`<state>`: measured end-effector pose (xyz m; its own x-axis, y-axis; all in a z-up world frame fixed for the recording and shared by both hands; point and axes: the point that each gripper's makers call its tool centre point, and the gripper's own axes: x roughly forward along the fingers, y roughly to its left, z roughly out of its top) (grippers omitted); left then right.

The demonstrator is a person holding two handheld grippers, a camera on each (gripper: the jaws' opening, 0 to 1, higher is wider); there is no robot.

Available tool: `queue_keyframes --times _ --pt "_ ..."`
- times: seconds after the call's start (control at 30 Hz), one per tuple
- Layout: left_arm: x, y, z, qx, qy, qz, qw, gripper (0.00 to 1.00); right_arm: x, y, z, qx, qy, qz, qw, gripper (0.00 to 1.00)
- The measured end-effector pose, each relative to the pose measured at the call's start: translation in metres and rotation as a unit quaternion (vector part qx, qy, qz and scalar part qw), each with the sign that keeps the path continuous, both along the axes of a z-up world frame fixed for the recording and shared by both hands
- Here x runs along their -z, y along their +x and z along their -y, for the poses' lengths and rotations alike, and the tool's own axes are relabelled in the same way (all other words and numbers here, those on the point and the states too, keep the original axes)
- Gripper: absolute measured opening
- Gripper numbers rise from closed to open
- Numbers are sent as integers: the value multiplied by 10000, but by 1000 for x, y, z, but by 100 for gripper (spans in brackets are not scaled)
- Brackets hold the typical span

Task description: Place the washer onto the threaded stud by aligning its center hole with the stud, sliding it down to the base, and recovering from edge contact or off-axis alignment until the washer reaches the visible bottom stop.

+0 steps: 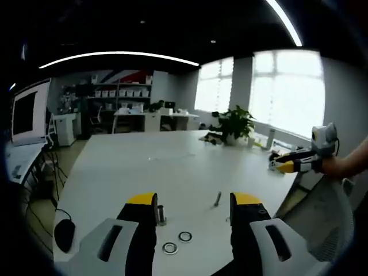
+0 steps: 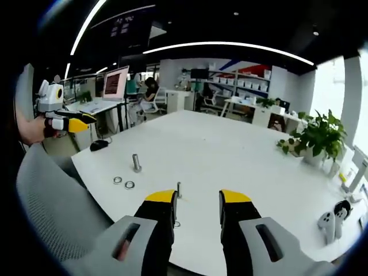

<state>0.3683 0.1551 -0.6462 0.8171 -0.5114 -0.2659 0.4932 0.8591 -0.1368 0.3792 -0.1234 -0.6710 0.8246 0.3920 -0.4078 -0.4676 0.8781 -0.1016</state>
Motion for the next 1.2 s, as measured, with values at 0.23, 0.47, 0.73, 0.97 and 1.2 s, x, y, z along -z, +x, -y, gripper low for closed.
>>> queue_keyframes --times 0.23,0.47,0.73,0.97,1.2 --pt "-3 -1 2 40 13 40 10000 49 2 0 0 -8 -97 -23 9999 32" --pt "-2 0 3 10 11 26 10000 49 8 0 4 0 -214 -110 9997 31" --pt "1 1 4 62 -26 -66 10000 49 14 -1 4 -5 -356 -240 9991 31" --pt "5 1 2 -50 122 -113 9998 49 15 -1 5 -1 -252 -294 9993 31" --pt "10 3 -5 -208 245 -168 9993 49 15 -3 -1 -130 -166 -314 9993 31"
